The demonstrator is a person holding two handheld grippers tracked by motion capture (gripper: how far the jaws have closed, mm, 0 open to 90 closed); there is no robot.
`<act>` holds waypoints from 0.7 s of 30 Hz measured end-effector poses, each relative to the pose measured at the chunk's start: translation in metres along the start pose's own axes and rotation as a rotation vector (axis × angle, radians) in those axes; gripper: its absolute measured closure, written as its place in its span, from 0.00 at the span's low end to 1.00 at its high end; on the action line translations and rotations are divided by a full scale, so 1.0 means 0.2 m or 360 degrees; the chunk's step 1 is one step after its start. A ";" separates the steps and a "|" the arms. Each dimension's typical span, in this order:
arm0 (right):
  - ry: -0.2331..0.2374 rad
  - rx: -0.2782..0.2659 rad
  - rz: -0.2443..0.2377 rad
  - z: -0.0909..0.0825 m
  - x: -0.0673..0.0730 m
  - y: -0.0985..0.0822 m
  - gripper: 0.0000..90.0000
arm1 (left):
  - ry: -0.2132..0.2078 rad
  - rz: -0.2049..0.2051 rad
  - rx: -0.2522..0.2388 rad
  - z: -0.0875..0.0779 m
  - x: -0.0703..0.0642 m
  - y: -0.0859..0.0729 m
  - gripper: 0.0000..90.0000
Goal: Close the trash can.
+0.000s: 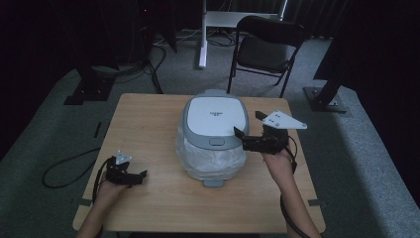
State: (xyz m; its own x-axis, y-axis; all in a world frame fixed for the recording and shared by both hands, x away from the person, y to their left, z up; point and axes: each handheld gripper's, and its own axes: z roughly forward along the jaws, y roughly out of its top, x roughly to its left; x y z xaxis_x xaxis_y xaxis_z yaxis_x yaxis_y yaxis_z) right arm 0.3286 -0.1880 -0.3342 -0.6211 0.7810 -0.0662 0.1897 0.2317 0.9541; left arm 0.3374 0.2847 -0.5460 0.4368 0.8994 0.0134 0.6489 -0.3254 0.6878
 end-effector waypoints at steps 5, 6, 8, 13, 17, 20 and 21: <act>-0.0052 -0.0022 0.0039 -0.06 -0.04 -0.04 0.13 | 0.0000 0.0000 0.0000 0.00 0.00 0.00 0.04; -0.0058 -0.0021 0.0044 -0.07 -0.04 -0.05 0.13 | -0.0001 0.0000 0.0000 0.00 0.00 0.00 0.04; -0.0076 -0.0020 0.0057 -0.09 -0.06 -0.07 0.13 | 0.0000 0.0000 0.0000 0.00 0.00 0.00 0.04; -0.0111 -0.0019 0.0092 -0.12 -0.09 -0.12 0.13 | 0.0000 0.0000 -0.0001 0.00 0.00 0.00 0.04; -0.0134 -0.0002 0.0110 -0.14 -0.11 -0.17 0.13 | 0.0000 0.0000 -0.0001 0.00 0.00 0.00 0.04; -0.0145 0.0007 0.0134 -0.15 -0.13 -0.21 0.13 | 0.0001 0.0000 -0.0001 0.00 0.00 0.00 0.04; -0.0150 0.0013 0.0148 -0.16 -0.14 -0.23 0.13 | 0.0000 0.0000 -0.0001 0.00 0.00 0.00 0.04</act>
State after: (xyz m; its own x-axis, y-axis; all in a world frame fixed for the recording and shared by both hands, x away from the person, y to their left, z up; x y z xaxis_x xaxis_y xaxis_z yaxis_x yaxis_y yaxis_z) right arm 0.3130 -0.2383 -0.3674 -0.5263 0.8503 -0.0050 0.2498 0.1602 0.9550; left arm 0.3374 0.2847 -0.5461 0.4365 0.8996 0.0134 0.6486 -0.3250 0.6882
